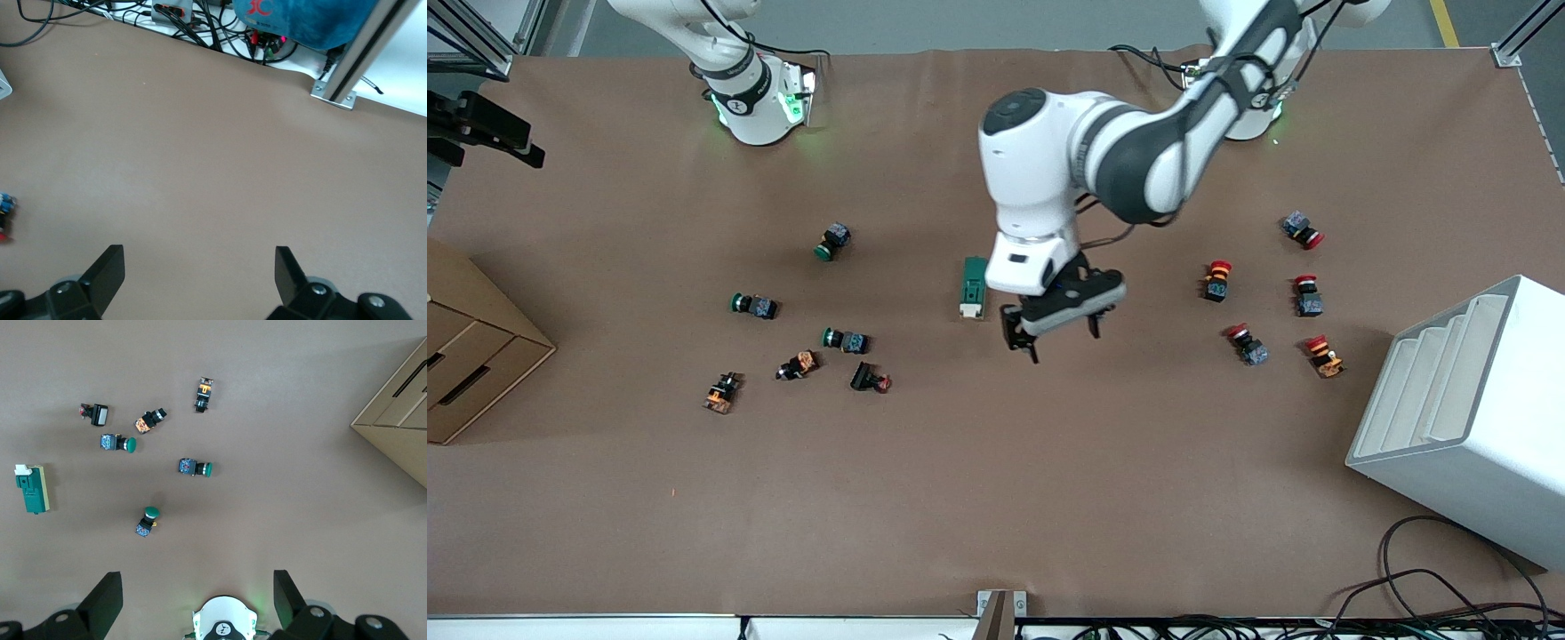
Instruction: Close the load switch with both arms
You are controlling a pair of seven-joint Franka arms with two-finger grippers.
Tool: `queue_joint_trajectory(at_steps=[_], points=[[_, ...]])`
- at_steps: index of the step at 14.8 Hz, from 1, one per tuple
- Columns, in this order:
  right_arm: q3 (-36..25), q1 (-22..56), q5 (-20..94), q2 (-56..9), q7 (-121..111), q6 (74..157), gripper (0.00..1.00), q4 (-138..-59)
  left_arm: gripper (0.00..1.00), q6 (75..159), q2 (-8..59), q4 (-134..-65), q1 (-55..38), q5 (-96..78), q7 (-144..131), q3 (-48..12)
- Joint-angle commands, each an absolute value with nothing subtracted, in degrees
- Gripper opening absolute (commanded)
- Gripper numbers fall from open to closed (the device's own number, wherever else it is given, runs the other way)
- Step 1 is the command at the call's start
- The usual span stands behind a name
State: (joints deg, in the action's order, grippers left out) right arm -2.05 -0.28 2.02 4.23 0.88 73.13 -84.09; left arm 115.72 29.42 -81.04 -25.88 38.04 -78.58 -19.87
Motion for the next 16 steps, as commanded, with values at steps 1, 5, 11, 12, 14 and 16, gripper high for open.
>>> queue_joint_trajectory(at_steps=[1, 5, 11, 12, 14, 16], points=[[-1.5, -1.1, 2.1, 6.9, 0.3, 73.6, 1.00, -86.8, 0.99, 115.2, 26.1, -81.0, -21.5, 32.4, -69.8, -20.1], [-1.8, -1.2, 1.1, 7.4, -0.4, 74.2, 1.00, -87.7, 1.00, 109.4, 23.6, -78.3, -15.3, 26.2, -54.4, -20.3], [-2.0, -1.3, 0.7, 7.2, -4.0, 74.7, 1.00, -87.5, 1.00, 100.5, 19.0, -74.4, -5.7, 19.4, -32.5, -19.8], [-2.0, -1.3, 0.7, 7.3, -4.1, 74.8, 1.00, -87.5, 1.00, 100.5, 16.4, -74.9, -3.5, 17.5, -29.2, -19.6], [-2.0, -1.3, 0.7, 7.2, -4.1, 74.9, 1.00, -87.5, 1.00, 98.5, 12.4, -76.5, -2.0, 12.2, -19.0, -16.5], [-2.0, -1.3, 0.7, 7.3, -4.1, 76.3, 1.00, -87.5, 1.00, 93.4, 9.0, -76.9, -1.7, 5.0, -14.3, -12.1]])
